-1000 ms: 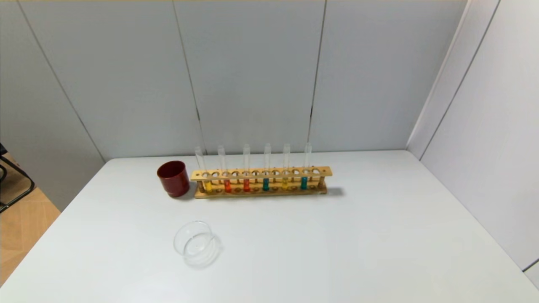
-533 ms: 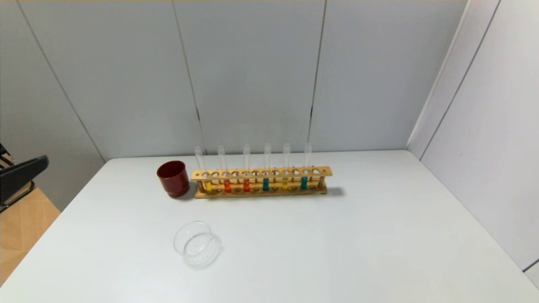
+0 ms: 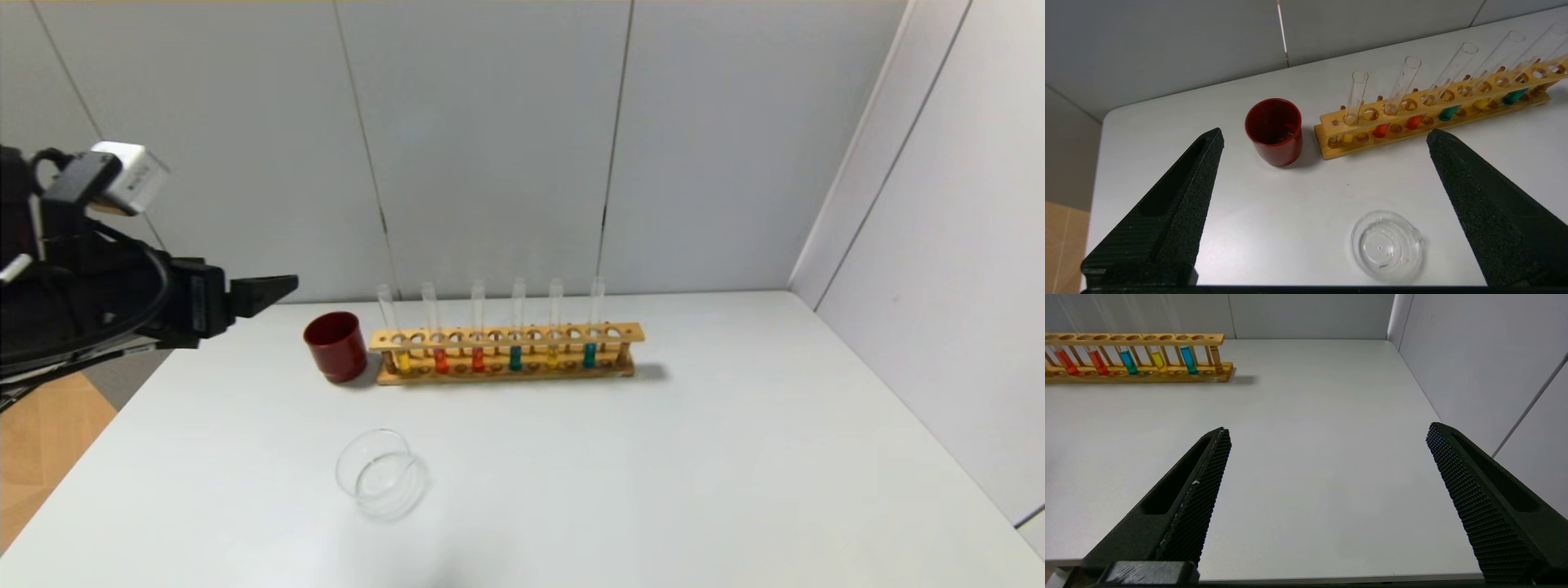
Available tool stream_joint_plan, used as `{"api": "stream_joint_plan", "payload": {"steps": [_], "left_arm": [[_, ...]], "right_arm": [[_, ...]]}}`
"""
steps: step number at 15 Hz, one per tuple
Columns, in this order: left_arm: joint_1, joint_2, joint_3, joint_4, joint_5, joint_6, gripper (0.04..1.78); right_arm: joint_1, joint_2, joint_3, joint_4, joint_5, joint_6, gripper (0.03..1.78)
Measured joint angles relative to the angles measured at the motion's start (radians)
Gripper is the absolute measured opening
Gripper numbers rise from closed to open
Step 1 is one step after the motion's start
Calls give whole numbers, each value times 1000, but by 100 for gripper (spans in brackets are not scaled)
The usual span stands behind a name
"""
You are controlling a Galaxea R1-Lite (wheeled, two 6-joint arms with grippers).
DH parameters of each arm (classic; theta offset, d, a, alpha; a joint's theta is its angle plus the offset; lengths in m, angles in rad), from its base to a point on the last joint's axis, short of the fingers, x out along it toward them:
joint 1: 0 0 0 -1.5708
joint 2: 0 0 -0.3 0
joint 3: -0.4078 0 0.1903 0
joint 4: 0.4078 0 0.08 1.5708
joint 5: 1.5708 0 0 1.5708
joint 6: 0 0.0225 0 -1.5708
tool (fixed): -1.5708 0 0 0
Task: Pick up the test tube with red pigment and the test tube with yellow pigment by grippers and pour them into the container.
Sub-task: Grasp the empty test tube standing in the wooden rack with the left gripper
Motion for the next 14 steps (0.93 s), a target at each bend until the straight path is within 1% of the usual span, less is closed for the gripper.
{"api": "stream_joint_plan", "payload": {"steps": [5,11,14], "left_arm": [[-39,246,-38,-179,0,-5,175],[-55,454,-105,-247,-2,-21,175],[-60,521,-148,-251,-4,-47,175]], "right_arm": [[0,0,0,0,0,0,175],[0,0,0,0,0,0,175],[0,0,0,0,0,0,175]]}}
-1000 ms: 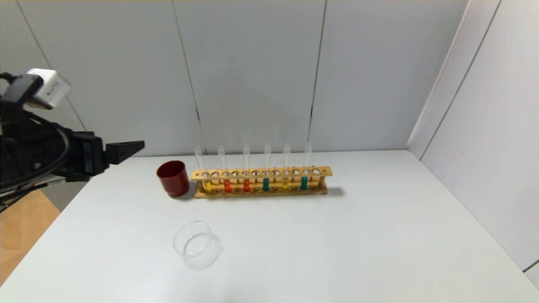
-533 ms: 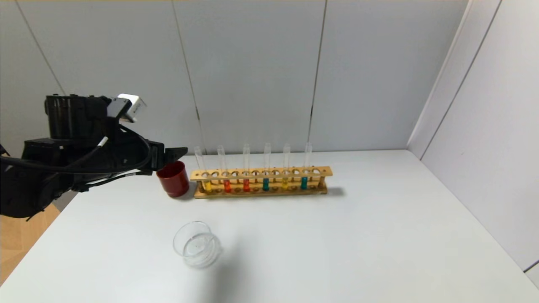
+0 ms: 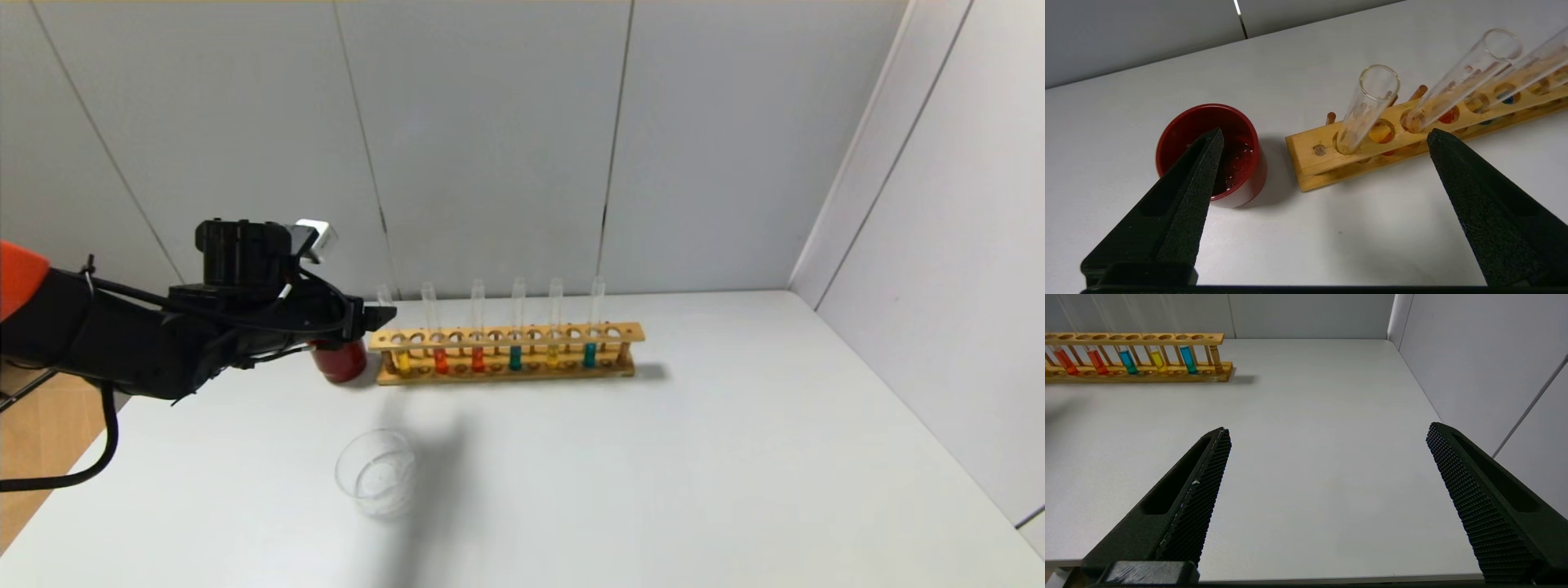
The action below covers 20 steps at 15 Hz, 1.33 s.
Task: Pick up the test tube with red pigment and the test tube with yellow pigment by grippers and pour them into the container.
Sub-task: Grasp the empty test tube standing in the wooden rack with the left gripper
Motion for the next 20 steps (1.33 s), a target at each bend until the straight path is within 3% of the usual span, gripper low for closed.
{"api": "stream_joint_plan", "payload": {"steps": [14,17,20], "left_arm": [[-39,154,-132,-3,5,-64,171],[-42,174,-151,-3,6,-60,145],[-50,186,-159,-3,7,-57,96]], "right_arm": [[0,0,0,0,0,0,175],[0,0,0,0,0,0,175],[0,0,0,0,0,0,175]]}}
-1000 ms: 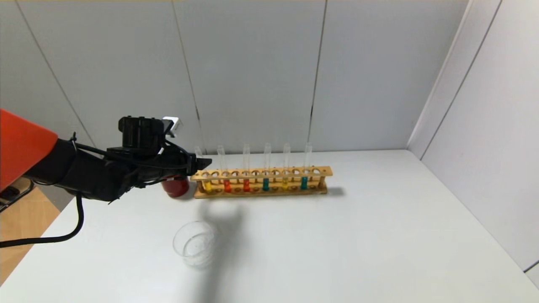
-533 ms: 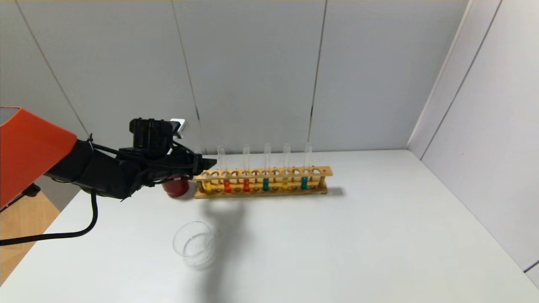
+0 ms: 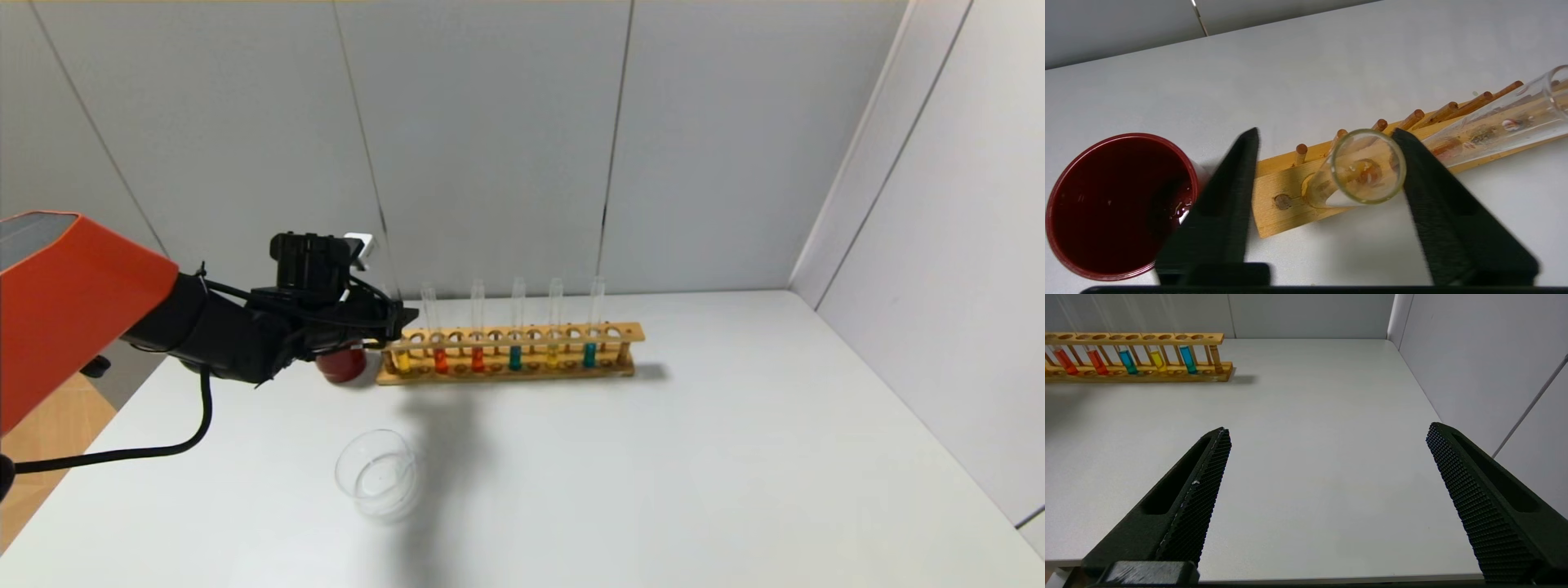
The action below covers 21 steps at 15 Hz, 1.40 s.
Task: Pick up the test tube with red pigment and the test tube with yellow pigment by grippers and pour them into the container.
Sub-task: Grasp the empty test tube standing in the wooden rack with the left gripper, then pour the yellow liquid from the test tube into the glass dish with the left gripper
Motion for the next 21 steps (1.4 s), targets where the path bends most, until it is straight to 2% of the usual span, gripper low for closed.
{"api": "stream_joint_plan", "payload": {"steps": [2,4,9,15,21], "left_arm": [[-4,4,0,0,3,-1,60],[-7,13,-1,-2,11,0,35],[-24,40,5,-83,90,6,33],[-33,50,3,-169,95,6,33],[-33,-44,1,-154,93,7,33]], "right_arm": [[0,0,0,0,0,0,175],[0,0,0,0,0,0,175],[0,0,0,0,0,0,175],[0,0,0,0,0,0,175],[0,0,0,0,0,0,175]]}}
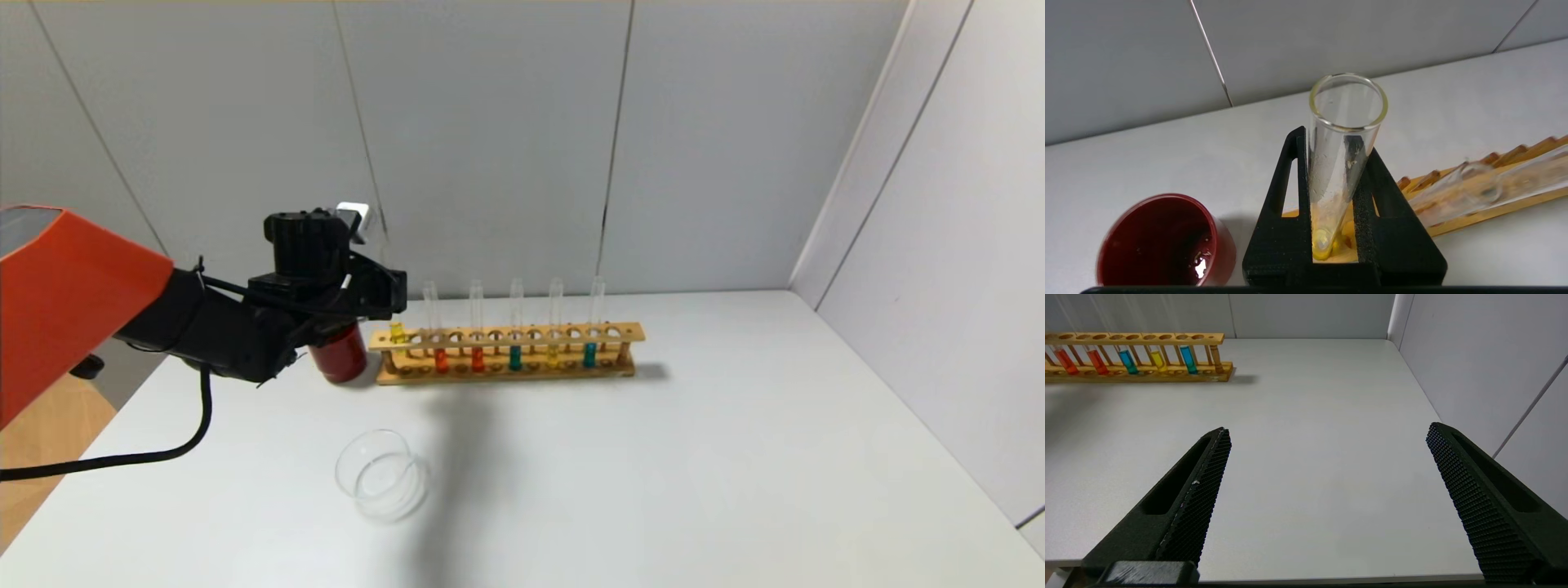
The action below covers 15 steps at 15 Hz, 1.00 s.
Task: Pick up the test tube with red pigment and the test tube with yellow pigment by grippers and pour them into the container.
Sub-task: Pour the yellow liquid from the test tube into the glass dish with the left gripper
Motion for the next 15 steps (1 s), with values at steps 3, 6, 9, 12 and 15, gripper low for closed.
{"api": "stream_joint_plan", "payload": {"steps": [3,6,9,12,15], "left_arm": [[0,-64,-16,27,1,0,33],[0,-137,-41,93,2,2,33],[1,-215,-52,125,11,24,33],[4,-298,-2,117,16,41,33],[10,-412,113,116,16,68,33]], "right_arm": [[0,0,0,0,0,0,175],[0,0,0,0,0,0,175],[0,0,0,0,0,0,175],[0,0,0,0,0,0,175],[0,0,0,0,0,0,175]]}}
